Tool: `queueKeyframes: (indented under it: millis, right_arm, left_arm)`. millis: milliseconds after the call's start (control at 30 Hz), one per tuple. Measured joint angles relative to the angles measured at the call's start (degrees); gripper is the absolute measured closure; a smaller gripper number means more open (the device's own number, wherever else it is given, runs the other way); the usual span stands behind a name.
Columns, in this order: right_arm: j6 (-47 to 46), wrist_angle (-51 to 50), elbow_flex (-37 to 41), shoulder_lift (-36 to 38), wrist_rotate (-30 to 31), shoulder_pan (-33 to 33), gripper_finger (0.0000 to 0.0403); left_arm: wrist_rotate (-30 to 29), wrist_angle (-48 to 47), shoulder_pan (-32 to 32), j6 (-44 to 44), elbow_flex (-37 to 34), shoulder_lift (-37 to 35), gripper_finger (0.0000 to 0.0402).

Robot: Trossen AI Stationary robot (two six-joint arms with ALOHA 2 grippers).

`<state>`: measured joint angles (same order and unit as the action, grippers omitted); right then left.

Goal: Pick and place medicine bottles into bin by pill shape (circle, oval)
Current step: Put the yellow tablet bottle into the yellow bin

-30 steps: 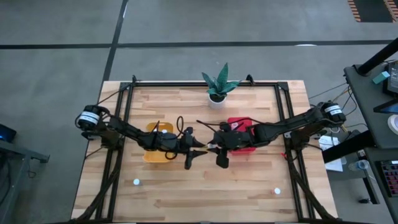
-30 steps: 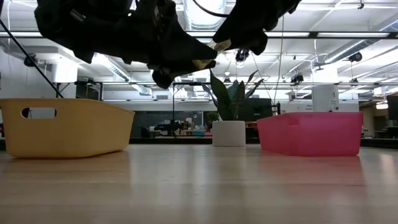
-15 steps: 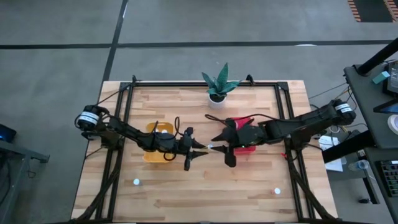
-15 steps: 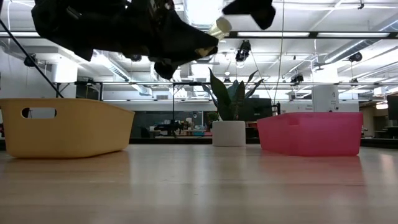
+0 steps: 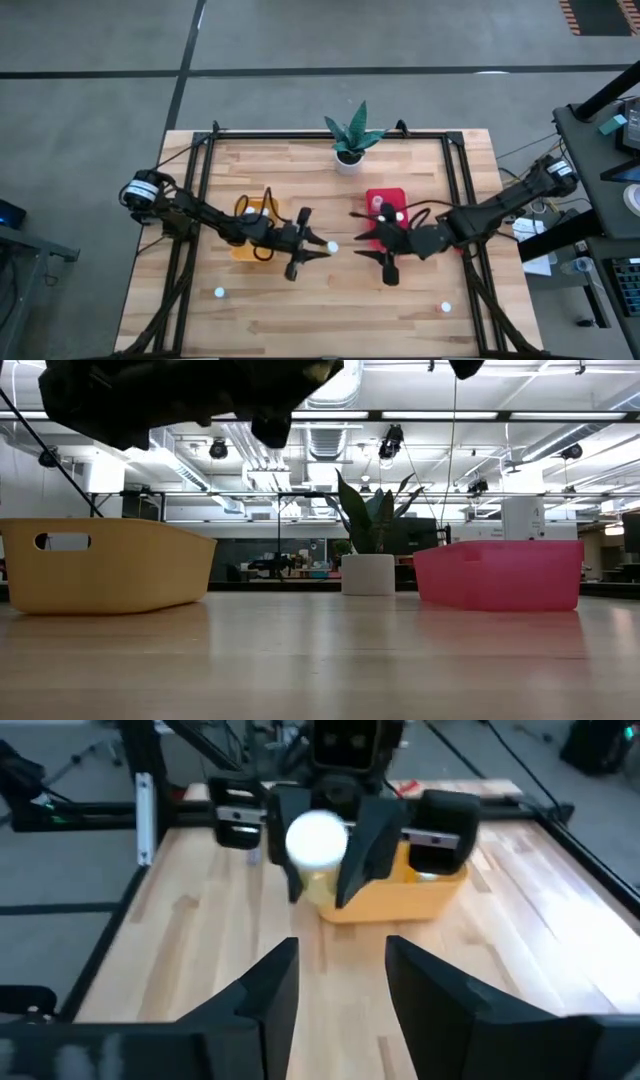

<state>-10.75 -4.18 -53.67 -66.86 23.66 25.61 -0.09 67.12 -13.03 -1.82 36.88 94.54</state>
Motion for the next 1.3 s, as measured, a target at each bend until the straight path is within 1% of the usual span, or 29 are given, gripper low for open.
queueKeyframes:
  millis: [100,167,267,333,500,600,700,800,967,1300]
  right_arm:
    - [3.46,6.96,2.93,-0.85,0.13,1.55,0.0263]
    - [5.97,14.34,5.03,-1.71,0.05,2.34,0.026]
    - [9.14,25.16,8.0,-3.3,-0.13,2.96,0.0246]
    - [10.89,29.99,9.23,-4.79,-0.04,3.01,0.0232]
    - [16.02,40.83,9.39,-10.47,0.1,2.8,0.0203]
    - [19.3,47.96,9.4,-14.11,0.67,2.68,0.0198]
    - [21.34,53.89,9.34,-16.53,2.56,2.47,0.0201]
    - [22.34,56.93,9.07,-18.63,4.41,2.19,0.0209]
    - [23.27,60.61,8.38,-21.49,4.57,1.64,0.0219]
    - [26.33,60.65,4.22,-25.46,5.3,1.42,0.022]
  left_arm:
    - [2.86,2.19,-0.48,1.74,0.0,0.0,0.0327]
    - [4.13,2.9,-0.86,2.63,-0.02,0.0,0.0327]
    - [5.0,3.38,-1.12,3.79,0.0,0.0,0.0327]
    - [5.07,3.38,-1.1,3.78,0.0,0.0,0.0327]
    - [5.06,3.47,-1.08,3.77,0.0,0.0,0.0327]
    - [5.06,3.51,-1.08,3.79,0.0,0.0,0.0327]
    - [5.04,3.55,-1.08,3.79,0.0,0.0,0.0327]
    - [5.0,3.54,-1.08,3.79,0.0,0.0,0.0327]
    - [4.87,3.53,-1.08,3.79,0.0,0.0,0.0327]
    - [3.92,3.43,-1.12,3.79,0.0,0.0,0.0327]
